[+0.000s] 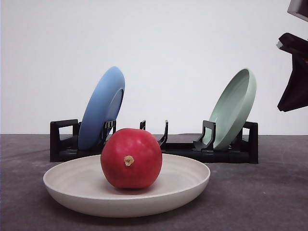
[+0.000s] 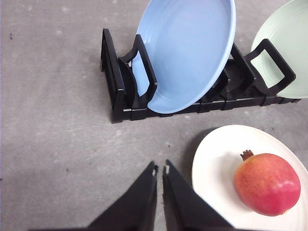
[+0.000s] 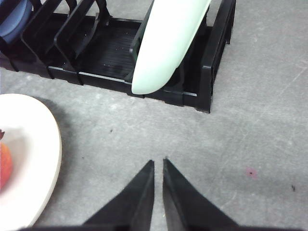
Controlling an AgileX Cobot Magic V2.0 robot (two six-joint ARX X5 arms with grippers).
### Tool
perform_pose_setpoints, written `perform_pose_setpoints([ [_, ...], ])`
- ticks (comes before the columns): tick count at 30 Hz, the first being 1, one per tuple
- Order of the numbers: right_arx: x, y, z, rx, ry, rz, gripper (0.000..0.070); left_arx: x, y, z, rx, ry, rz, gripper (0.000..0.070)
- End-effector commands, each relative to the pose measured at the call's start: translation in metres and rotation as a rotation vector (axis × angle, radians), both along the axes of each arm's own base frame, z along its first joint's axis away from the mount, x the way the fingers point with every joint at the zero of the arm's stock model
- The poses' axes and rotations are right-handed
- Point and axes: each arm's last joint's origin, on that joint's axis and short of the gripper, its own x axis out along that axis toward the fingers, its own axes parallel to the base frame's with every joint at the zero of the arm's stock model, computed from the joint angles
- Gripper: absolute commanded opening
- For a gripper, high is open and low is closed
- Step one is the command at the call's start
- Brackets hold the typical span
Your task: Place pomegranate in white plate
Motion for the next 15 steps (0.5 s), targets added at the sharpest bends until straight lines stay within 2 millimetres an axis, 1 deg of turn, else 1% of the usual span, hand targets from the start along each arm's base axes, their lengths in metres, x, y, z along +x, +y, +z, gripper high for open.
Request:
perform_pose_setpoints([
  [1,0.001,0.001,0.000,-0.003,-0.005,0.006,0.0026,0.001,0.000,0.003,-0.002,-0.015,-0.002,0.0000],
  [4,0.001,0.001,0.000,-0.003,-0.005,0.007,0.0026,0.000,0.000,0.000,-0.003,-0.025,0.000,0.0000],
  [7,0.001,0.001,0.000,-0.002,-0.007,0.007,0.0026,-0.004,0.003,-0.011,0.027,-0.092,-0.004,0.0000],
  [11,0.001,0.001,0.000,-0.002,-0.008,0.007,0.0026,-0.013,0.010,-0.038,0.032,-0.198,0.050,0.0000],
  [15,0.001,0.001,0.000,-0.002,-0.008,0.006,0.0026,-0.026,0.018,-0.069,0.074,-0.262,0.175,0.0000],
])
